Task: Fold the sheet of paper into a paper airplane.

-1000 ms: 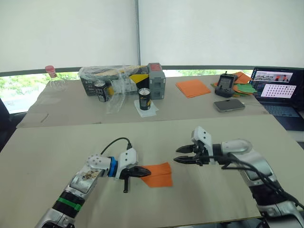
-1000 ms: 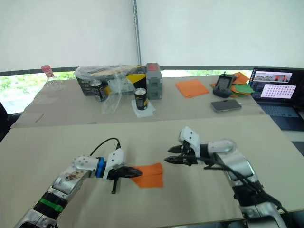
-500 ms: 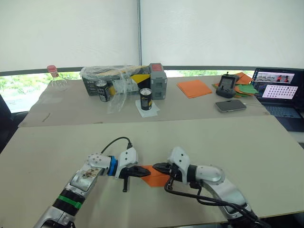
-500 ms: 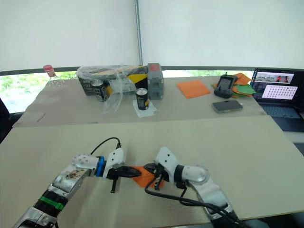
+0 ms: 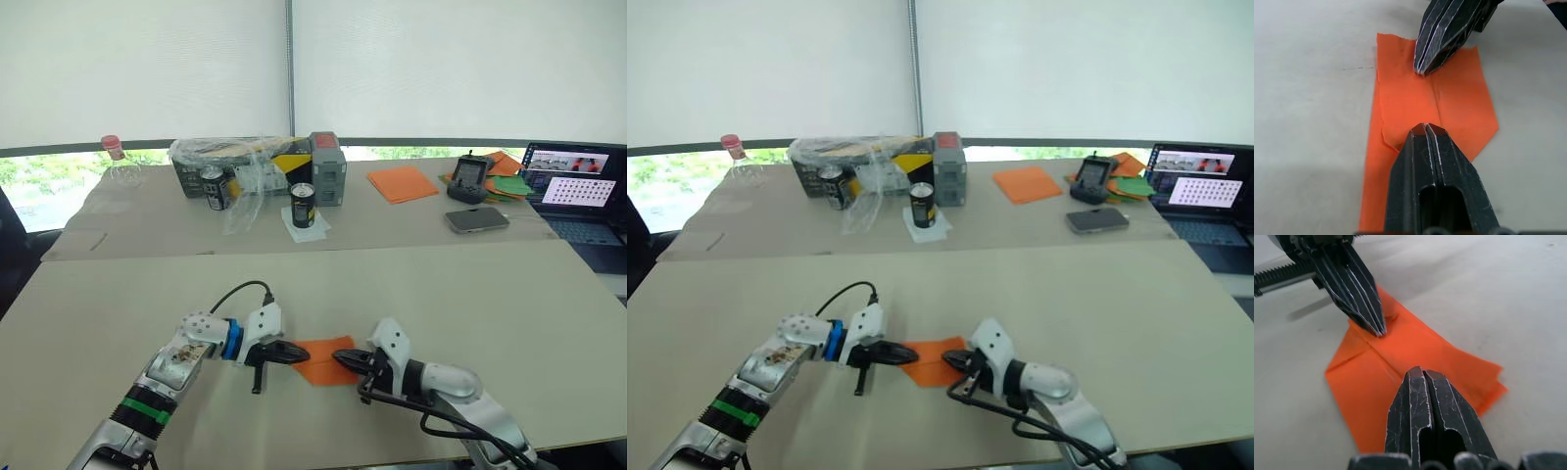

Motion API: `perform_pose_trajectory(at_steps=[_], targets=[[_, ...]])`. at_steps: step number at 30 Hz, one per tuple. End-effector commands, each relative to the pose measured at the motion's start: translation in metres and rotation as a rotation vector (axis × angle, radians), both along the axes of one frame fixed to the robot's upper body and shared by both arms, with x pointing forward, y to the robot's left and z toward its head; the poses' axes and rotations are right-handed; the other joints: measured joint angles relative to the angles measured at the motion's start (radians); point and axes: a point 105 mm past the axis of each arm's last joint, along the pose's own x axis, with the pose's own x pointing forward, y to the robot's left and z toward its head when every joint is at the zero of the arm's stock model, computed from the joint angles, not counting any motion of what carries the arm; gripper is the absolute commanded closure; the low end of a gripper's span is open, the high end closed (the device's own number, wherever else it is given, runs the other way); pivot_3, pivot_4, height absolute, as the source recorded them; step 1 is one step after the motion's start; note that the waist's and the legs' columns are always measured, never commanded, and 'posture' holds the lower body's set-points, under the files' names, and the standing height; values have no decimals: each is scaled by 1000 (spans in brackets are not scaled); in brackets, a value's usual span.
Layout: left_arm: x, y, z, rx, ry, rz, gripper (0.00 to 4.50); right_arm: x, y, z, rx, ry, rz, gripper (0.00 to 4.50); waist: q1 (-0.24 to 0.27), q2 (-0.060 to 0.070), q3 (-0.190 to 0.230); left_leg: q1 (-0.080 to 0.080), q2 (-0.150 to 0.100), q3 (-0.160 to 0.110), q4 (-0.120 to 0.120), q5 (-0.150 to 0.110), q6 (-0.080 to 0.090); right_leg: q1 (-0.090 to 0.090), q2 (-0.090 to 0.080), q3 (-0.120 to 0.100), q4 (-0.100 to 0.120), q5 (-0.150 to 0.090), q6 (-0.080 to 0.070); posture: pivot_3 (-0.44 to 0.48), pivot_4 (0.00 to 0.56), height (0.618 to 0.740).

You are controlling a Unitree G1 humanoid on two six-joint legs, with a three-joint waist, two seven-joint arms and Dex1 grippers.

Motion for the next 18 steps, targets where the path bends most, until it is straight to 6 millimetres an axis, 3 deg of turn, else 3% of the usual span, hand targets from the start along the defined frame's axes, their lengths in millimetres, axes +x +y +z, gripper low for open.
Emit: perform_pose_trajectory(at_steps=[1, 6, 9, 11, 18], targets=[[0, -3, 1, -4, -8, -17, 4500, 4, -35, -15, -52, 37, -151, 4450, 2, 0, 0, 0, 0, 0, 0, 0, 0, 0, 0, 0, 0, 0, 0, 0, 150, 740], [0, -4, 0, -9, -7, -12, 4500, 2, -46, -8, -86, -38, -145, 4450, 6, 0, 0, 2, 0, 0, 0, 0, 0, 3, 0, 0, 0, 0, 0, 0, 150, 740], [0, -4, 0, -11, -7, -9, 4500, 7, -31, 33, 18, -198, -89, 4450, 9, 0, 0, 2, 0, 0, 0, 0, 0, 3, 0, 0, -1, 0, 0, 0, 150, 740], [1, -4, 0, -11, -8, -6, 4500, 5, -18, 50, 26, -276, -13, 4450, 7, 0, 0, 1, 0, 2, 0, 0, 0, 1, 1, 2, 0, 0, 0, 0, 150, 740], [3, -5, 0, -16, -18, 6, 4500, 15, 10, 16, -105, -219, 93, 4450, -2, 0, 0, 0, 2, 2, 0, 0, 0, -1, 3, 2, 0, 0, 0, 0, 150, 740]])
